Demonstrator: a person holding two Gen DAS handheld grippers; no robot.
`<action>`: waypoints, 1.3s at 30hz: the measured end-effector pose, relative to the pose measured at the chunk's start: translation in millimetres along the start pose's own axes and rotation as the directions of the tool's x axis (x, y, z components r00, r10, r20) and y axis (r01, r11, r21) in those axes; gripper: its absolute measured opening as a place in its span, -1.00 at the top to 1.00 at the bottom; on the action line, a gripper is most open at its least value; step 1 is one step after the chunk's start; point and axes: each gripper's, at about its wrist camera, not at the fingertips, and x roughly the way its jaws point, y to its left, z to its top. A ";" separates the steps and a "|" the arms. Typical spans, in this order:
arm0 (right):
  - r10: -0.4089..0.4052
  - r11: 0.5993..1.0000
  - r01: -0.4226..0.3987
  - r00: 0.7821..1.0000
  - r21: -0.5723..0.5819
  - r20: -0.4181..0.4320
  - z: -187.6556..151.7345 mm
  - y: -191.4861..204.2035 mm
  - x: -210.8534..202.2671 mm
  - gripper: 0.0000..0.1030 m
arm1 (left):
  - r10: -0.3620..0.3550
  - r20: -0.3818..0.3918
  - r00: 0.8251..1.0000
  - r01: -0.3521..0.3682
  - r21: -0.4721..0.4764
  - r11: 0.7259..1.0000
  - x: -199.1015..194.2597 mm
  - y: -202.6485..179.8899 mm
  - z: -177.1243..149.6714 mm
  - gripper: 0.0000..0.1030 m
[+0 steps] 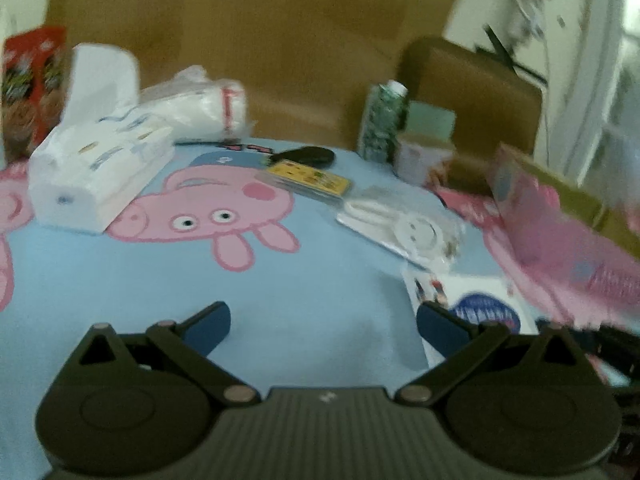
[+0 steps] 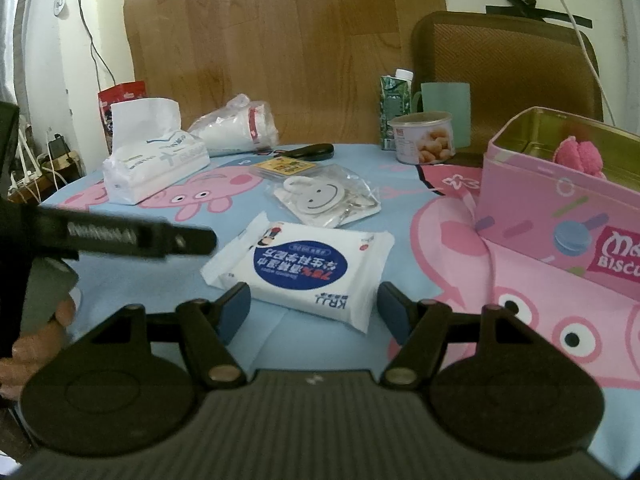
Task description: Organize soft objects
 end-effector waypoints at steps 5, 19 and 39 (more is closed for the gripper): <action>0.003 1.000 -0.003 1.000 -0.007 0.001 -0.5 0.9 0.1 -0.40 | 0.023 -0.002 1.000 -0.023 0.001 1.000 1.8 0.4 1.9 -0.99; 0.015 1.000 -0.014 1.000 -0.008 0.006 0.1 -1.3 -0.9 -0.40 | 0.094 -0.026 0.995 -0.092 0.083 0.992 7.1 -13.1 -0.6 -0.99; 0.021 1.000 -0.021 1.000 -0.012 0.007 -0.1 -3.8 -1.7 -0.40 | 0.092 -0.026 0.995 -0.090 0.084 0.992 6.2 -13.4 -1.3 -0.99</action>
